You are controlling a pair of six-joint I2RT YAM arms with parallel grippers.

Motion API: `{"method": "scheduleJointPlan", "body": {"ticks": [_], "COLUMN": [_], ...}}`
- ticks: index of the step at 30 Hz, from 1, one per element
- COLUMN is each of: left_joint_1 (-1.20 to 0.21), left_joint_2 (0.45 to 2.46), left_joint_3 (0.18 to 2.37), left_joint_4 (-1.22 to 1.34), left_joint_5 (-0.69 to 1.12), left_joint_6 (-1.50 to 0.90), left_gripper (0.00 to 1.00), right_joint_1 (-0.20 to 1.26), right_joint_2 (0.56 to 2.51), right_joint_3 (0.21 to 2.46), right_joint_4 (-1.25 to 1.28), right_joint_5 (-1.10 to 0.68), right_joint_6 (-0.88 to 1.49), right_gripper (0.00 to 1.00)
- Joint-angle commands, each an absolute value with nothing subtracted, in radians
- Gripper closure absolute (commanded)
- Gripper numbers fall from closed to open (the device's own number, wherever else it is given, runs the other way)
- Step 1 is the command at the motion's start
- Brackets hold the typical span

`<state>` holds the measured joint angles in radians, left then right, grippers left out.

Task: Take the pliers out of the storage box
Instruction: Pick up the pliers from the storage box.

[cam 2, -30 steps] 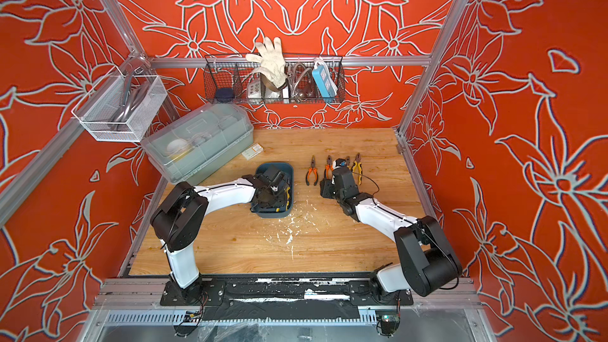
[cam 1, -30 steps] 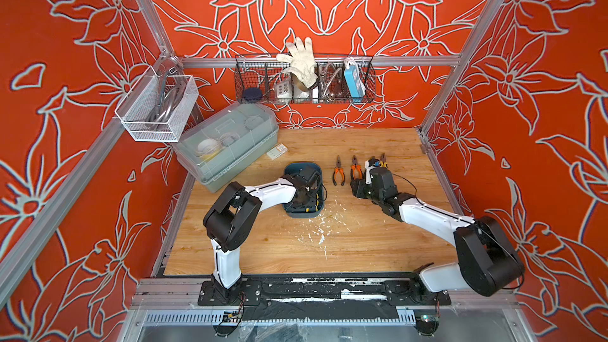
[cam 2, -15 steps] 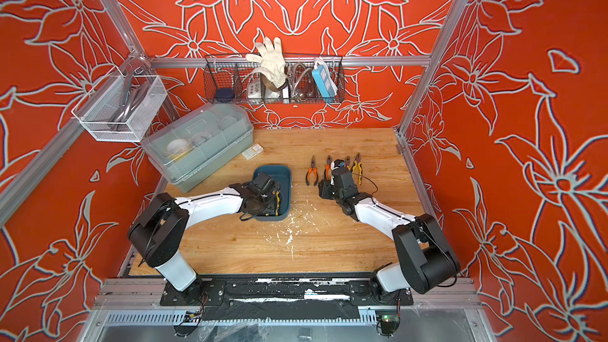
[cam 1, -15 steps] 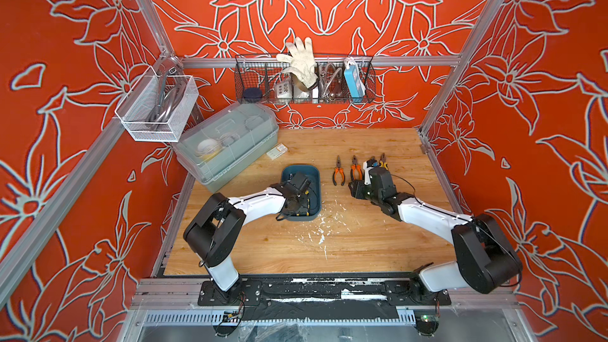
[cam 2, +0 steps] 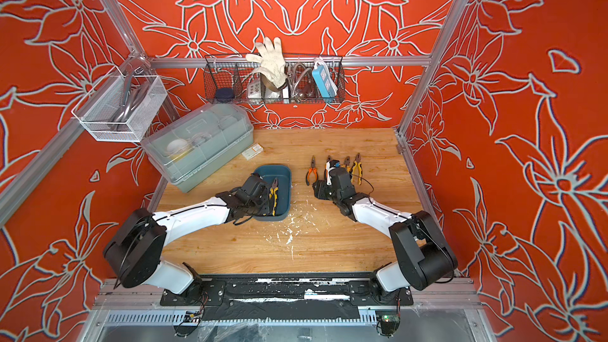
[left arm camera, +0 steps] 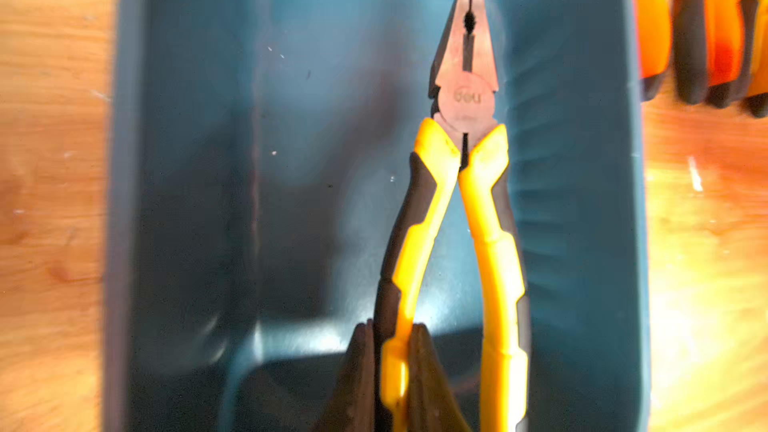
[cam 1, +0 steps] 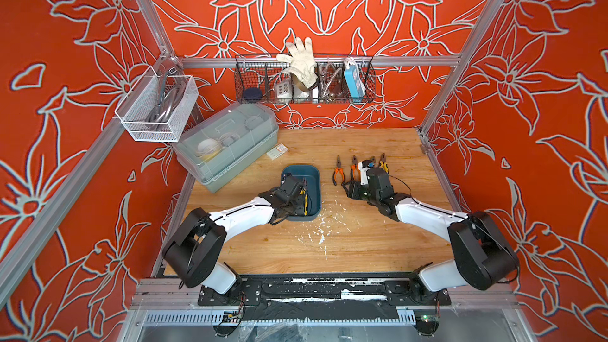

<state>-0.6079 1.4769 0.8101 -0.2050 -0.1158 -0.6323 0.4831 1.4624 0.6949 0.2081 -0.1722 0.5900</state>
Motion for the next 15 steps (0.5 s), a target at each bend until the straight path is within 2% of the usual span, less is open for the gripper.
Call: {"method": "scheduleJointPlan", "body": {"ticks": [1, 10, 15], "left_joint_1": [-0.607, -0.606, -0.606], "left_joint_2": [1.383, 1.153, 1.171], "left_joint_3": [0.776, 0.589, 0.588], "left_joint_4": [-0.097, 0.079, 0.097], "left_joint_5": [-0.166, -0.18, -0.155], "left_joint_6": [-0.636, -0.657, -0.653], "left_gripper": [1.0, 1.0, 1.0], "right_joint_1": [0.508, 0.623, 0.662], "right_joint_2": [1.478, 1.465, 1.519], "right_joint_3": [0.72, 0.744, 0.784], "right_joint_4": [0.271, 0.334, 0.351], "right_joint_5": [-0.245, -0.368, -0.448], "right_joint_6": [0.602, 0.577, 0.586], "right_gripper": [0.46, 0.45, 0.44]}}
